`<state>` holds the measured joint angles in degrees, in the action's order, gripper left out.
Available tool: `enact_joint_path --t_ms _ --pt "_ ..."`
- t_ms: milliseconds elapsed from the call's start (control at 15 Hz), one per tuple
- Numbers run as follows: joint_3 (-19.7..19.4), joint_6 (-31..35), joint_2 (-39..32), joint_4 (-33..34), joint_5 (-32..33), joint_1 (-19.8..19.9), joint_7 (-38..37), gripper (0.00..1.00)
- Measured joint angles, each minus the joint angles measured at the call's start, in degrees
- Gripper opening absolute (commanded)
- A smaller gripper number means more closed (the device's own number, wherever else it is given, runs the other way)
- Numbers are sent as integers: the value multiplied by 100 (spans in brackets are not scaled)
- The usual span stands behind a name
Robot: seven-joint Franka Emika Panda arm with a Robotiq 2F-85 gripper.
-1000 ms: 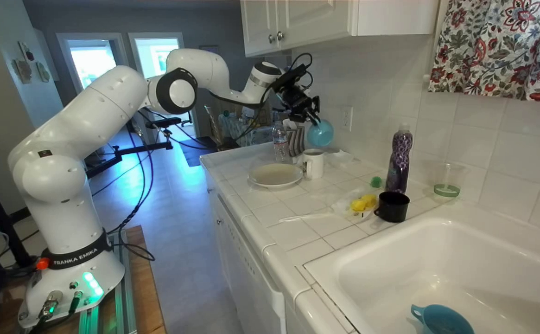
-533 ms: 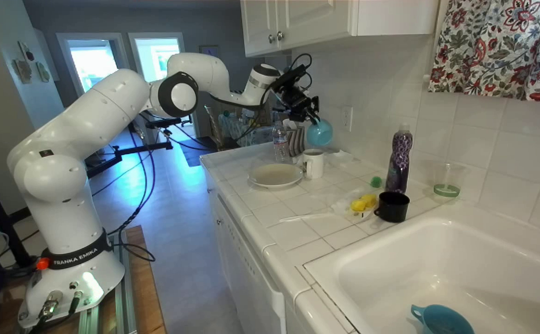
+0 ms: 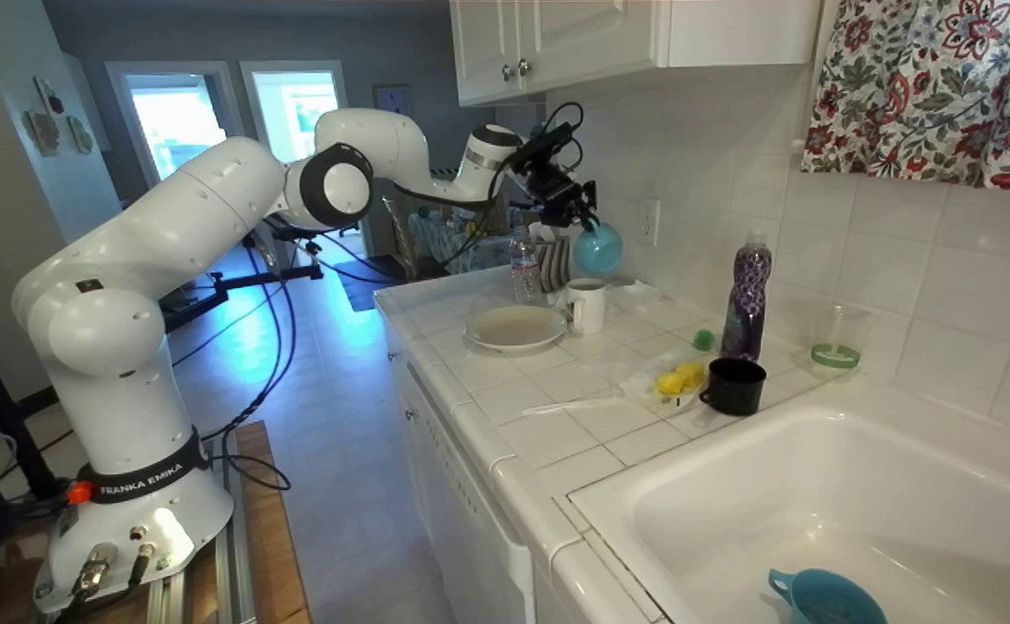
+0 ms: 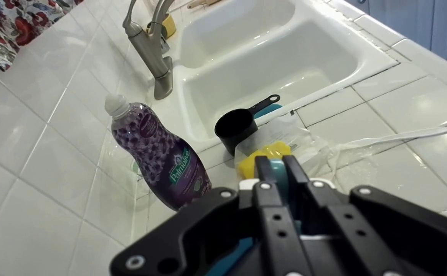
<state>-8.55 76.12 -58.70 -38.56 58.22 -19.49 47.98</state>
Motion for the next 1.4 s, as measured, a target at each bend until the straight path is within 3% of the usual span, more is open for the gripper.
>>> enact_joint_path --t_ms 1400 --pt "-281 -18 -264 283 185 -114 593 3"
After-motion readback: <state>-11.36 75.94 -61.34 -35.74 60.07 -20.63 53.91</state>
